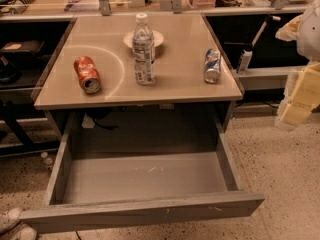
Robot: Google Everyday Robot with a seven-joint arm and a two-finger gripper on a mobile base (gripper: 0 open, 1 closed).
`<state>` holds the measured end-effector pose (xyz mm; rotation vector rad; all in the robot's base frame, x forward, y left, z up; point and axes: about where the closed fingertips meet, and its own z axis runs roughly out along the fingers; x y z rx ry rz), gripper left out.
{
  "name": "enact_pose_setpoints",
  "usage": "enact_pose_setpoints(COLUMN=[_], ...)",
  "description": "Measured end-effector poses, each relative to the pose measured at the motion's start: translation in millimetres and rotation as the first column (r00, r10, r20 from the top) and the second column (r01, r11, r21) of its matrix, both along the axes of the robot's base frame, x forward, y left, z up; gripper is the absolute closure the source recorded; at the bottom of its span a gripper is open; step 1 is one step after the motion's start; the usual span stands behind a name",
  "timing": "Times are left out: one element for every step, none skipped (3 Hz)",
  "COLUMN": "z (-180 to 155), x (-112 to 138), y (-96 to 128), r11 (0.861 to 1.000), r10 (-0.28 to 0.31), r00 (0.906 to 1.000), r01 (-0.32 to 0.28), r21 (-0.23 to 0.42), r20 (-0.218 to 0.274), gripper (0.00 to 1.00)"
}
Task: Place coke can into top drawer
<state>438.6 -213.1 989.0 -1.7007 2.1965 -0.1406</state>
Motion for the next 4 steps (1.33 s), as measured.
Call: enact_pose_setpoints(z=[0.1, 18.1, 44.5, 50.1], x=[0.0, 4.3, 14.8, 12.7], y=[0.1, 32.4, 97.3, 159.4], r11=[1.0, 1.0, 0.998, 0.981], r10=[0.0, 0.009, 0.069, 0.195], r00=[1.0, 0.9999, 0.9975, 0.9807], r01=[0.0, -0.009, -0.069, -0.195], r21=[0.0, -0.001, -0.002, -0.002], r20=[0.0, 0.009, 0.014, -0.012], gripper=[0.0, 0.0, 0.0, 0.0])
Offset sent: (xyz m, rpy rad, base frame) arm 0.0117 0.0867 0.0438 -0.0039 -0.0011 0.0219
